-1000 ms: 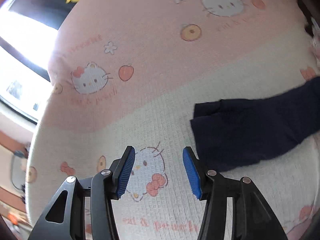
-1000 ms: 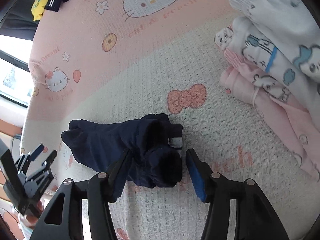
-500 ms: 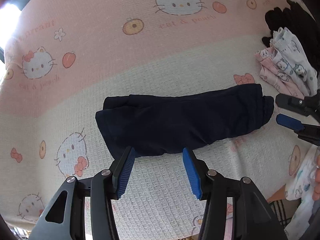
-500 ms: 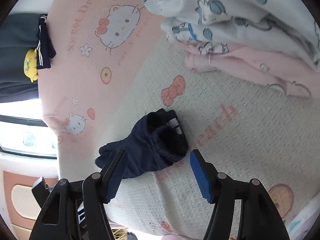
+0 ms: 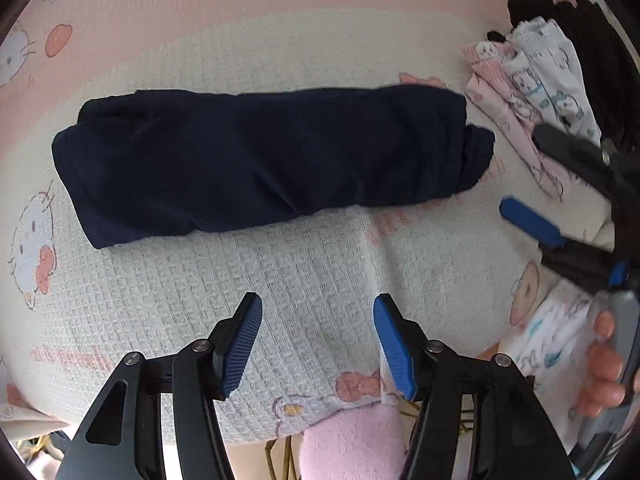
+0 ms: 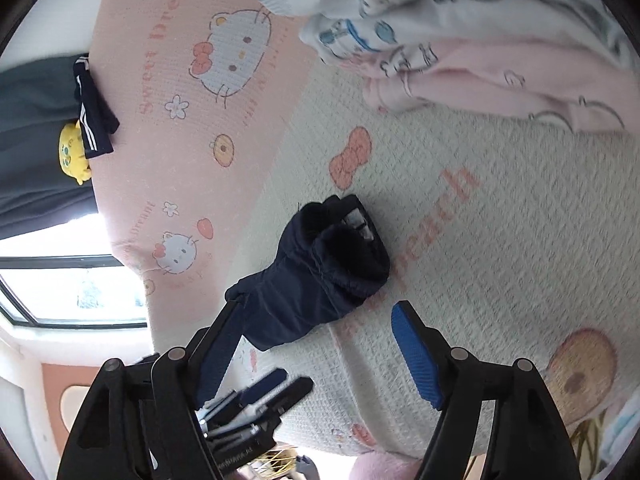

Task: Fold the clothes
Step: 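Grasp the end of the navy pants roll with the right gripper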

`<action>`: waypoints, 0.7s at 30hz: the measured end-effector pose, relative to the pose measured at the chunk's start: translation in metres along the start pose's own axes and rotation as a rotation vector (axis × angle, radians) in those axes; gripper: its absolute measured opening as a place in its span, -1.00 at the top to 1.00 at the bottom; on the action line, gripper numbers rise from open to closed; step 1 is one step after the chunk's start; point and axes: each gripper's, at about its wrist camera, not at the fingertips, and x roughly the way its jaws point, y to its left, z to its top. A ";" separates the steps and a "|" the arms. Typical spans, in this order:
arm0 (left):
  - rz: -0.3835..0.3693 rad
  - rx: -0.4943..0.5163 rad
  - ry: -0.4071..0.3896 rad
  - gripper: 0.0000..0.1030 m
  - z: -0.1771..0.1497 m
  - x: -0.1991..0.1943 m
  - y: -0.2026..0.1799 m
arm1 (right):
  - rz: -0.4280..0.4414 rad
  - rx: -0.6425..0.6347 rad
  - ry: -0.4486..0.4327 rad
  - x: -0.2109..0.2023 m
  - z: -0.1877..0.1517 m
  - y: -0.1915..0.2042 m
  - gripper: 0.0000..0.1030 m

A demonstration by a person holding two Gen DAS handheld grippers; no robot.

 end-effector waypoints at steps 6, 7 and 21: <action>0.218 0.150 -0.130 -0.08 0.012 -0.015 -0.012 | 0.001 -0.004 0.032 0.011 -0.005 0.002 -0.47; 0.251 0.191 -0.142 -0.08 0.013 -0.014 -0.016 | -0.001 -0.004 0.038 0.013 -0.005 0.003 -0.47; 0.518 0.568 -0.178 -0.08 0.004 0.005 -0.053 | 0.019 0.080 0.101 0.045 -0.005 -0.010 -0.47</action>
